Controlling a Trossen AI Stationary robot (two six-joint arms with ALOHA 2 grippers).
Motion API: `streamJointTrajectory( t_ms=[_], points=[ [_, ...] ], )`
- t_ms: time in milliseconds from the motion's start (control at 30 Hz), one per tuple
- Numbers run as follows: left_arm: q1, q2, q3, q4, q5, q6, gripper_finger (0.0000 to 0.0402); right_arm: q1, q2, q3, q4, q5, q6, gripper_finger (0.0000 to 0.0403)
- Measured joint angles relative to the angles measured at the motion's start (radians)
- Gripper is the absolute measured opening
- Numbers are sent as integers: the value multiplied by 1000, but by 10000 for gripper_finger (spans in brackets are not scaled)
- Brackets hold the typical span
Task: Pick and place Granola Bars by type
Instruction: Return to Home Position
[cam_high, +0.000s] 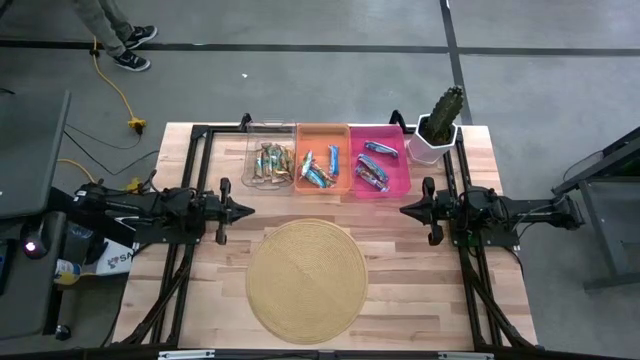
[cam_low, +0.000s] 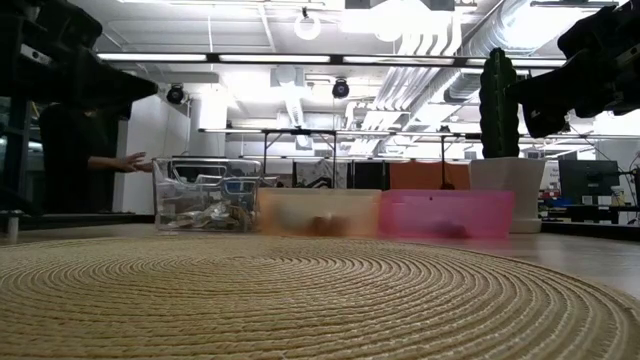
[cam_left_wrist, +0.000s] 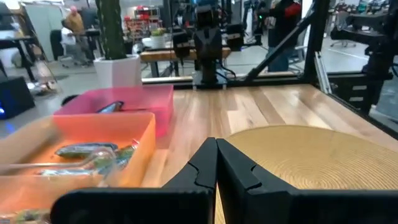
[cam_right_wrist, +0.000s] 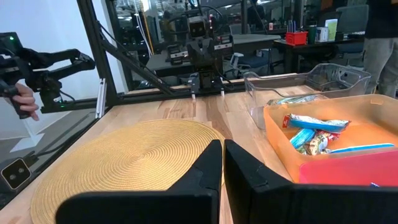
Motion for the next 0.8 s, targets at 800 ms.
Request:
streamJointTrajectory(
  t_ms=[800],
  points=[
    [0,-44,5,-10,27,-36,1,0,0,0,0,0,0,0]
  ],
)
